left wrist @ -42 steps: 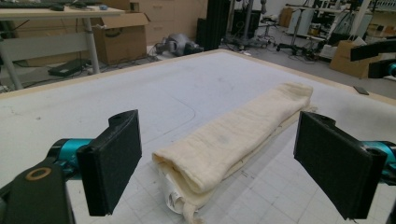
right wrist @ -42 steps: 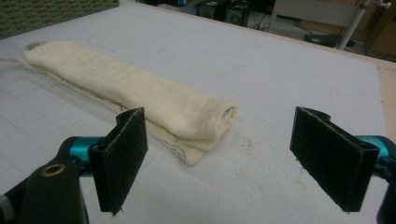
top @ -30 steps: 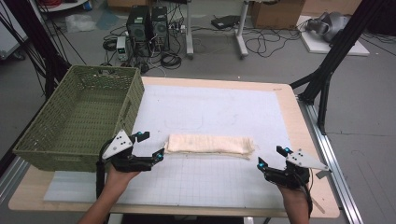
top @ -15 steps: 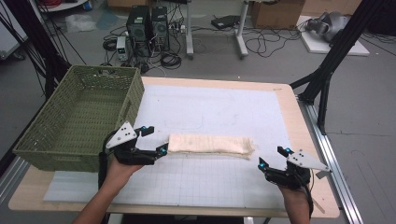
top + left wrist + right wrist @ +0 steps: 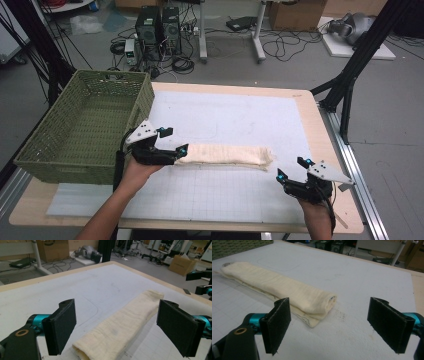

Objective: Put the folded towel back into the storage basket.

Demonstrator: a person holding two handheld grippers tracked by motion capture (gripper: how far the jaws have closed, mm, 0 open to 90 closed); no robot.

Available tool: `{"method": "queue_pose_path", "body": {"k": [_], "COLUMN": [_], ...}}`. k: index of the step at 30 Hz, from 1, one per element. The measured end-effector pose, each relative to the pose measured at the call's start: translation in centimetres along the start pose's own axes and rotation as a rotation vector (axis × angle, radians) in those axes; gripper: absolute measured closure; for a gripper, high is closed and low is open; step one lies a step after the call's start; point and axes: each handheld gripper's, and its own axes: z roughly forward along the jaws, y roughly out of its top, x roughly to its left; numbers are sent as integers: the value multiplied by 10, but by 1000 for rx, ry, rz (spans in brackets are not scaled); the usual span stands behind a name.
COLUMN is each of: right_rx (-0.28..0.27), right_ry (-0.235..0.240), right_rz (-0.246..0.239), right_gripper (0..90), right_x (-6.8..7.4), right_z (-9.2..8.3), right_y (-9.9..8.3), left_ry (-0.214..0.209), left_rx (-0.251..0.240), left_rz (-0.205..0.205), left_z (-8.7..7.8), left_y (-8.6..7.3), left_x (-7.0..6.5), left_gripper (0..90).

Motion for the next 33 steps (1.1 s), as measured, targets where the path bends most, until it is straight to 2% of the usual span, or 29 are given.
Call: {"method": "queue_pose_path", "body": {"k": [11, 22, 25, 31, 32, 33], "right_rx": [-4, 9, 12, 18, 18, 16], "right_ry": [-4, 5, 4, 2, 1, -1], "right_rz": [13, 9, 6, 11, 12, 7], "right_gripper": [178, 178, 178, 178, 178, 178], "right_x": [-1, 0, 0, -1, -1, -1], "right_z": [-2, 2, 2, 1, 1, 1], "right_y": [-1, -1, -1, -2, -2, -2], "left_ry": [15, 45, 52, 81, 91, 91], "left_rx": [78, 164, 201, 293, 331, 331], "left_rz": [-38, -76, -82, -69, -53, -53], "left_z": [20, 37, 42, 49, 51, 51], "left_y": [-2, -13, -17, -29, -33, -33], "left_x": [10, 23, 26, 27, 28, 28], "left_gripper": [174, 244, 255, 291, 302, 312]}}
